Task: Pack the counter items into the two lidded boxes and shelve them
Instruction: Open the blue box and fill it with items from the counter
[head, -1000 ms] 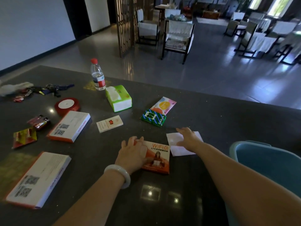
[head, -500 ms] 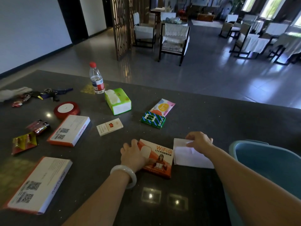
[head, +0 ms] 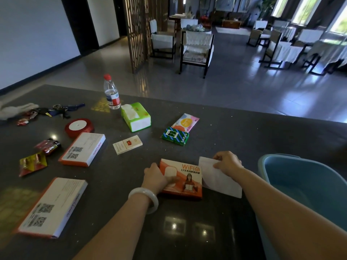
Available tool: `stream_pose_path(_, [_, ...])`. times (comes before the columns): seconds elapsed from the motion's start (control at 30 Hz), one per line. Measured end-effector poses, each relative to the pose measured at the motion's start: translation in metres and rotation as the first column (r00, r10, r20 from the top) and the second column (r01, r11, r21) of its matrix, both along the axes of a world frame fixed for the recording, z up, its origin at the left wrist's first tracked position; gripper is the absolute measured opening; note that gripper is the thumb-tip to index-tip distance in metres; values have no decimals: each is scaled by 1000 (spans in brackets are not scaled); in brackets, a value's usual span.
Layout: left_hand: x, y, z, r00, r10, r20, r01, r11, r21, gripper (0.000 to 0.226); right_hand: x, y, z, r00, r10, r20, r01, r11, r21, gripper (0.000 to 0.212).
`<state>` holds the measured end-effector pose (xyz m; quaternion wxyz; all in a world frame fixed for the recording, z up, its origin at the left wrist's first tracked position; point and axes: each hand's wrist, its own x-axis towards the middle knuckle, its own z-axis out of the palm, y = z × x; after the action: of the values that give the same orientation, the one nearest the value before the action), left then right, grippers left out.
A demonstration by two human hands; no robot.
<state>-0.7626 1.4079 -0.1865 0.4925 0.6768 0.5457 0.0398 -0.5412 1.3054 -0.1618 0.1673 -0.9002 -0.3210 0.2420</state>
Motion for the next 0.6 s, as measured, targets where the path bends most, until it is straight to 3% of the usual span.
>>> stream_pose_path(0.2, [-10,5,11,967,61,247,-58,998,-18,72,-8,-2,18,1000,26,-8,-26,996,88,20])
stream_pose_path(0.4, [-11,4,53,871,62,487,-116,990,82,76,-10,-4,55,997,-35,63,15,953,301,9])
stream_pose_path(0.5, [-8,3,81,818,17,575,-119,983,140,91,-2,-8,83,991,-114,72,73,902,425,15])
stream_pose_path(0.6, [-3,-1,104,748,-15,664,-109,983,145,90,9,-22,115,985,-163,46,116,844,523,13])
